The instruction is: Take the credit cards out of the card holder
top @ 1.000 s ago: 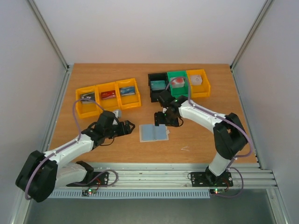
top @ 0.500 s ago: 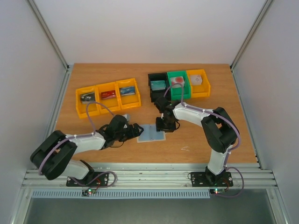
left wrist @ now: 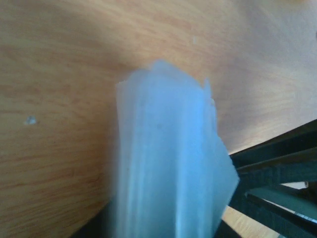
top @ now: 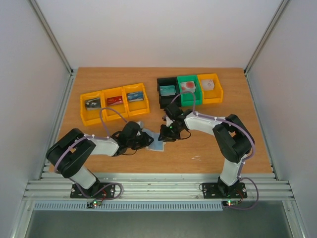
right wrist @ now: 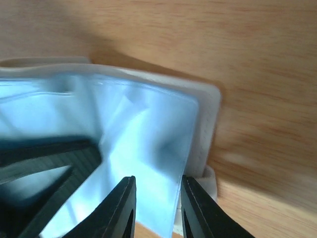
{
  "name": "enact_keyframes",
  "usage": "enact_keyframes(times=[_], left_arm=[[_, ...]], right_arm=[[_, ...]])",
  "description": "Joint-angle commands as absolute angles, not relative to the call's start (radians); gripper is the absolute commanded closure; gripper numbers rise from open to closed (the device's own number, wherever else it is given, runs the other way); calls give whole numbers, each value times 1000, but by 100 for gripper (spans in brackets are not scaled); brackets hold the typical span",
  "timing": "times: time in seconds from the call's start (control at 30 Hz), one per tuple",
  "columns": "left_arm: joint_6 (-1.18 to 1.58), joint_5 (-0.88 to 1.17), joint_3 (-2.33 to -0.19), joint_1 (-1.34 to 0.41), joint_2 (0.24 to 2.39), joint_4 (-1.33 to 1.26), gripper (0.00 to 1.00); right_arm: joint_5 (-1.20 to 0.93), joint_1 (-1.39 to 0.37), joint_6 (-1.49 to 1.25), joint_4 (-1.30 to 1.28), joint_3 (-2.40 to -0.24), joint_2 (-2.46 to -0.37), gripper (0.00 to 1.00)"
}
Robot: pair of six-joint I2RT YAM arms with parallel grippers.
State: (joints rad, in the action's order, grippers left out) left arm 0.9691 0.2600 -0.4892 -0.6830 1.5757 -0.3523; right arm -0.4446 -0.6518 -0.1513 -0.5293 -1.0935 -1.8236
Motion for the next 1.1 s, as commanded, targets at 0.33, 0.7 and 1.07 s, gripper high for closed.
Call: enact_keyframes(times=[0.33,0.7,1.07], left_arm=[[663,590,-516,-599,1271,-451,100],[394,757,-754,-565,946,-418,100],[497,793,-843,-563,905,-462,100]], right_arm=[[-539,-552,160,-701,-1158,-1383,55],[-755,-547,320,-790,-1453,-1184,47],[-846,-551,305,-737,-1462,-1138,49]])
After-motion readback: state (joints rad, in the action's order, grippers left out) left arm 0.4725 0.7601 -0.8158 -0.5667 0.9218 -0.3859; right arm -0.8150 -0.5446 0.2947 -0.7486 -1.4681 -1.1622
